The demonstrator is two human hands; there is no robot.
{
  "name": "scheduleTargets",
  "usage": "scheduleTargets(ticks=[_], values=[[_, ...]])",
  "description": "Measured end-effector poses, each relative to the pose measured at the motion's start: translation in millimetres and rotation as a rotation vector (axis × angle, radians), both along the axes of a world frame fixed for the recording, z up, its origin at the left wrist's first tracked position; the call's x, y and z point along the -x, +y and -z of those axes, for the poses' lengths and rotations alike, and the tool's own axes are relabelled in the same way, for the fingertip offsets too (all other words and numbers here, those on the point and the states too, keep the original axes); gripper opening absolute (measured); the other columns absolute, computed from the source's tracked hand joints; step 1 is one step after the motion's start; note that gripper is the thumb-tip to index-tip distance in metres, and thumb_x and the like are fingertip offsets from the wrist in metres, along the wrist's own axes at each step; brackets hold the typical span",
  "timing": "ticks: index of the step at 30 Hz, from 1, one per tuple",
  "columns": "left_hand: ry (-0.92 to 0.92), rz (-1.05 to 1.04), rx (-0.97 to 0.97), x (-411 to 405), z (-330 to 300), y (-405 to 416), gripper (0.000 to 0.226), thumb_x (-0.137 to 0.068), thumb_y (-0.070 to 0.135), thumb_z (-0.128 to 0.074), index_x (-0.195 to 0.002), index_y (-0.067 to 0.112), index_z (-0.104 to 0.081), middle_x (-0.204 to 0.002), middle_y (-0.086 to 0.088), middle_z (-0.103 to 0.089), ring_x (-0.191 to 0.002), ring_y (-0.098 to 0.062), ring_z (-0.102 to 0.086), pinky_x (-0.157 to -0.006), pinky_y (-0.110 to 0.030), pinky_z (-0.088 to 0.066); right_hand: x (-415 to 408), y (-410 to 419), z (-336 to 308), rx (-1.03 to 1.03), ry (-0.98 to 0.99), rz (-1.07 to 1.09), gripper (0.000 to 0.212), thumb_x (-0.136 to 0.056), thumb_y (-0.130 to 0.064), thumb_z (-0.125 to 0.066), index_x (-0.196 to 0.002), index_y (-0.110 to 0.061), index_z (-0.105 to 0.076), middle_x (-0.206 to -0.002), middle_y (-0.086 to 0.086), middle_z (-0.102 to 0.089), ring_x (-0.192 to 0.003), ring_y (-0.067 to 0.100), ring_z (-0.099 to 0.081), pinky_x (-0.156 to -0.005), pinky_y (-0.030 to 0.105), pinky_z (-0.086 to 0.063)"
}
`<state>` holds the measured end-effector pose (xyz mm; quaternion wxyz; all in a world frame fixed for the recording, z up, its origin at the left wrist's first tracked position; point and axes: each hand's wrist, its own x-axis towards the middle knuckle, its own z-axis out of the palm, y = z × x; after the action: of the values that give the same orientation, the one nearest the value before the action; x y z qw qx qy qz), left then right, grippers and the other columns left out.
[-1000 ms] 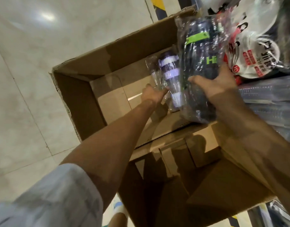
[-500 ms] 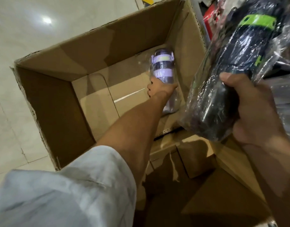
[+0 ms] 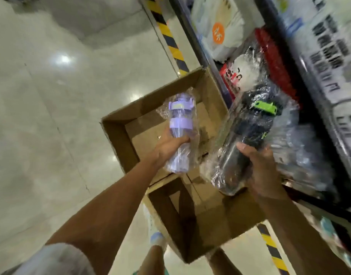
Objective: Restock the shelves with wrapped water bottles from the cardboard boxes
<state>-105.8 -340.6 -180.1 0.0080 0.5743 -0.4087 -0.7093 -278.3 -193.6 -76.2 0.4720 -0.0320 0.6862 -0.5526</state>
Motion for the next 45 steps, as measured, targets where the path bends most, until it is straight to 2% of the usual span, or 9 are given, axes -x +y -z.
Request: scheduleTargets(ticks=[4,8,16,21,25,29,34,39,45], values=[[0.074,0.058,0.009,-27,-125,19,0.049,-0.067,0.024,-0.082,-0.113,0.025,-0.066,-0.105,-0.008,-0.077,-0.096,-0.026,-0.075,-0.088,-0.043,-0.062,-34,23,-98,-0.011,-0.038,0.12,0.069,-0.076,-0.018,-0.076,-0.141,-0.006,-0.055,-0.109,-0.001,-0.075,-0.101,0.02,-0.072,-0.08,0.034,-0.059],[0.103,0.097,-0.028,-54,-246,50,0.044,-0.08,0.023,-0.083,-0.121,0.024,-0.067,-0.114,-0.007,-0.076,-0.101,-0.024,-0.075,-0.094,-0.045,-0.06,-64,49,-201,0.02,-0.08,0.253,0.115,-0.043,-0.044,-0.103,-0.144,-0.016,-0.055,-0.136,0.015,-0.067,-0.126,0.038,-0.062,-0.106,0.055,-0.049],[0.24,0.24,0.092,-70,-456,126,0.086,-0.056,0.054,-0.083,-0.133,0.028,-0.057,-0.124,-0.002,-0.07,-0.115,-0.022,-0.068,-0.103,-0.049,-0.055,-90,152,-379,0.056,-0.077,0.402,0.085,-0.045,-0.031,-0.097,-0.118,-0.001,-0.064,-0.093,0.01,-0.075,-0.088,0.029,-0.071,-0.074,0.036,-0.059],[0.285,0.4,0.177,-60,-545,189,0.086,-0.056,0.047,-0.089,-0.133,0.018,-0.061,-0.121,-0.01,-0.073,-0.115,-0.032,-0.069,-0.094,-0.044,-0.06,-93,250,-452,0.111,0.002,0.555,0.041,-0.08,0.003,-0.082,-0.114,-0.002,-0.061,-0.088,0.009,-0.073,-0.088,0.032,-0.067,-0.061,0.026,-0.058],[0.239,0.524,0.231,-44,-593,265,0.097,-0.048,0.057,-0.097,-0.127,0.013,-0.061,-0.12,-0.009,-0.073,-0.109,-0.027,-0.072,-0.094,-0.047,-0.059,-100,349,-491,0.198,0.084,0.557,0.08,-0.066,-0.019,-0.094,-0.134,-0.005,-0.055,-0.109,0.016,-0.074,-0.104,0.037,-0.07,-0.083,0.041,-0.058],[0.237,0.617,0.293,-28,-626,366,0.056,-0.081,0.023,-0.087,-0.127,0.016,-0.057,-0.118,-0.004,-0.07,-0.103,-0.02,-0.07,-0.083,-0.035,-0.059,-109,454,-525,0.234,0.143,0.65,0.11,-0.051,-0.037,-0.096,-0.145,-0.01,-0.044,-0.104,0.009,-0.076,-0.101,0.027,-0.074,-0.087,0.041,-0.059],[0.396,0.746,0.37,-16,-647,485,0.071,-0.066,0.05,-0.095,-0.12,0.014,-0.064,-0.108,-0.012,-0.073,-0.091,-0.022,-0.072,-0.071,-0.036,-0.058,-118,580,-552,0.293,0.21,0.738,0.142,-0.032,-0.051,-0.105,-0.152,-0.012,-0.041,-0.123,0.011,-0.075,-0.115,0.032,-0.07,-0.105,0.053,-0.052],[0.518,0.872,0.406,12,-674,582,0.073,-0.067,0.03,-0.091,-0.13,0.009,-0.061,-0.116,-0.019,-0.072,-0.105,-0.029,-0.072,-0.082,-0.033,-0.06,-126,672,-587,0.304,0.296,0.799,0.114,-0.034,-0.044,-0.105,-0.134,-0.021,-0.054,-0.118,0.008,-0.077,-0.108,0.027,-0.074,-0.086,0.035,-0.059],[0.604,0.936,0.424,65,-688,634,0.086,-0.066,0.028,-0.096,-0.14,0.033,-0.053,-0.128,0.005,-0.071,-0.119,-0.017,-0.068,-0.103,-0.042,-0.055,-115,732,-594,0.28,0.383,0.848,0.078,-0.064,-0.015,-0.096,-0.13,-0.033,-0.058,-0.119,0.002,-0.077,-0.112,0.027,-0.072,-0.101,0.052,-0.053]])
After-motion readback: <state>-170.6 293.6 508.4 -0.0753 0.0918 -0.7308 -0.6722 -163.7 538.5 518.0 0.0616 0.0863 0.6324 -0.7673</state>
